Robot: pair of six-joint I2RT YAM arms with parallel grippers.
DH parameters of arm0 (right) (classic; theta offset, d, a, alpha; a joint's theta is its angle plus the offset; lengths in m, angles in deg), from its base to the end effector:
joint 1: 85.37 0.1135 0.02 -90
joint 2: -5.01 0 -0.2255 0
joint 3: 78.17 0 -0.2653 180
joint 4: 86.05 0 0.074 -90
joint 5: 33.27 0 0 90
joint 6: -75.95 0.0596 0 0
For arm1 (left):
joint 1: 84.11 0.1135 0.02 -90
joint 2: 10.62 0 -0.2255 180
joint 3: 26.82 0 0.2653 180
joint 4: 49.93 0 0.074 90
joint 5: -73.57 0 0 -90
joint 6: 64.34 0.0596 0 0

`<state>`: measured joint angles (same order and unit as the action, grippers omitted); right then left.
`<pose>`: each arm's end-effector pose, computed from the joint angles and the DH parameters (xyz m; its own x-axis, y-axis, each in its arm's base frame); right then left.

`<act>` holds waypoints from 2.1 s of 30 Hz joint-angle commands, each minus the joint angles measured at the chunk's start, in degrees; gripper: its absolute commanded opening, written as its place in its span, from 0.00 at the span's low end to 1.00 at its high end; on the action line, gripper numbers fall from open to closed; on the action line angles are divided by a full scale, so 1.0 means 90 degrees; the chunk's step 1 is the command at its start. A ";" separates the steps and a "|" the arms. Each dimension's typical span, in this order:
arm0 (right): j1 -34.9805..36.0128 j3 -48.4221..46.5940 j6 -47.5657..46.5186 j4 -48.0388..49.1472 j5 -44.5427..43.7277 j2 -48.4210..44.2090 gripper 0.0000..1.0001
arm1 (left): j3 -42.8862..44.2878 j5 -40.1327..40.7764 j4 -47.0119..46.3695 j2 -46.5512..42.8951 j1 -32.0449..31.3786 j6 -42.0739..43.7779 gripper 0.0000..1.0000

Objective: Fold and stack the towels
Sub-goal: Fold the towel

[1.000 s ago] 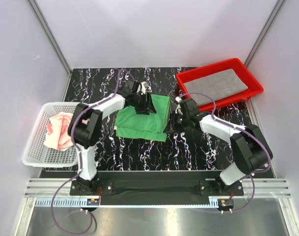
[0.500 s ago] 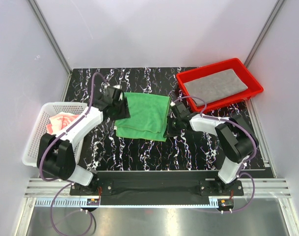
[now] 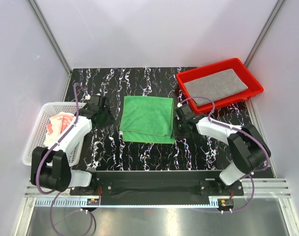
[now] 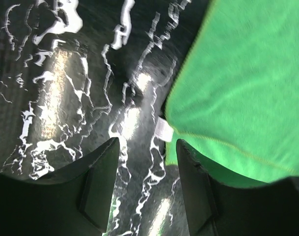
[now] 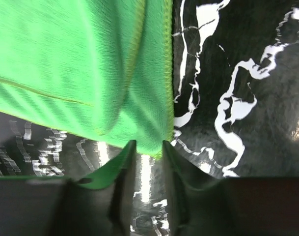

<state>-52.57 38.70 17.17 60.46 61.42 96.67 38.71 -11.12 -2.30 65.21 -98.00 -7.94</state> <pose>0.2682 0.1786 0.0944 -0.9314 0.0143 -0.3638 -0.1045 0.9466 0.3049 0.2893 -0.0659 0.1717 -0.7911 -0.3720 -0.4856 -0.2959 0.9275 -0.2285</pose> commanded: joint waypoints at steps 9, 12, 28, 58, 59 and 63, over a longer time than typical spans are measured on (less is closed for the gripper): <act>0.0008 -0.0229 0.1345 0.0716 0.0016 -0.0272 0.53 | -0.0420 -0.1838 -0.1574 0.0802 0.0254 -0.0231 0.50; 0.0018 -0.0219 0.1492 0.0824 0.0036 -0.0097 0.56 | -0.0429 -0.1771 -0.1614 0.1017 0.0254 -0.0250 0.50; 0.0028 -0.0180 0.1794 0.1244 0.0124 0.0197 0.33 | -0.0527 -0.1868 -0.1800 0.1554 0.0206 -0.0319 0.42; 0.0008 -0.1585 -0.0402 -0.0787 -0.1312 -0.0126 0.00 | 0.0605 -0.1614 -0.0619 0.0725 -0.0126 -0.0309 0.00; -0.0001 -0.1654 -0.0480 -0.0835 -0.1293 -0.0126 0.00 | 0.0635 -0.1614 -0.0521 0.0667 -0.0146 -0.0309 0.00; -0.0050 -0.2111 -0.0909 -0.1128 -0.1273 -0.0077 0.00 | 0.0927 -0.1577 -0.0297 0.0539 -0.0175 -0.0231 0.00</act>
<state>-52.59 24.19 14.16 53.92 51.80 97.59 43.63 -26.69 -7.28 72.16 -99.46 -10.83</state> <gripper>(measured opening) 0.011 0.013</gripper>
